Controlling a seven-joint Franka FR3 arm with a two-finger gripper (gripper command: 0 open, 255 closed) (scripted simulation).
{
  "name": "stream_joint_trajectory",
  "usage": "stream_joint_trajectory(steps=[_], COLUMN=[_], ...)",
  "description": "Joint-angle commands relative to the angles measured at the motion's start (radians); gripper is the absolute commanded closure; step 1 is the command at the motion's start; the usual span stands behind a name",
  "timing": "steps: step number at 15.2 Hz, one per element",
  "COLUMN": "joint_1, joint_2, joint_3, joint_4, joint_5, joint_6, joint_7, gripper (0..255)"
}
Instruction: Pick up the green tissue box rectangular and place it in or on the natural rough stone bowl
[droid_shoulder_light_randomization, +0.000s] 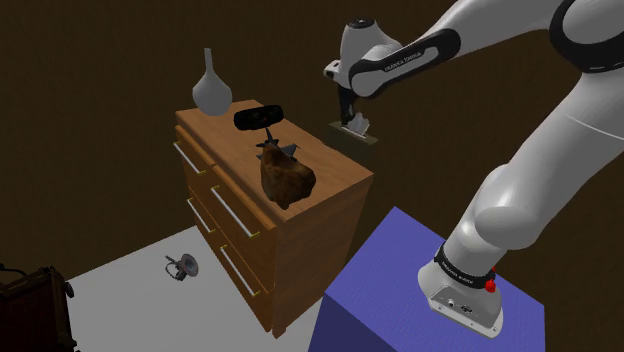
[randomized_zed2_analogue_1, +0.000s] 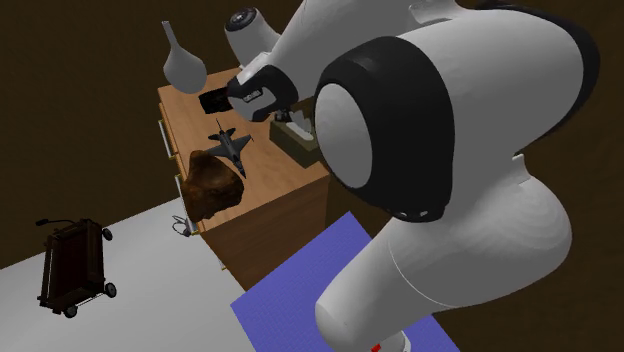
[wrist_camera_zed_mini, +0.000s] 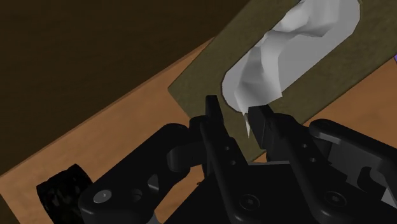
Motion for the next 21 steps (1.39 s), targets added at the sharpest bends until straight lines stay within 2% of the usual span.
stream_joint_trajectory(steps=[1, 21], joint_1=[0.002, 0.018], joint_2=[-0.009, -0.078], joint_3=[0.001, 0.017], joint_4=[0.020, 0.214], joint_5=[0.009, 0.069], joint_6=[-0.027, -0.278], joint_7=[-0.014, -0.112], gripper=[255, 255])
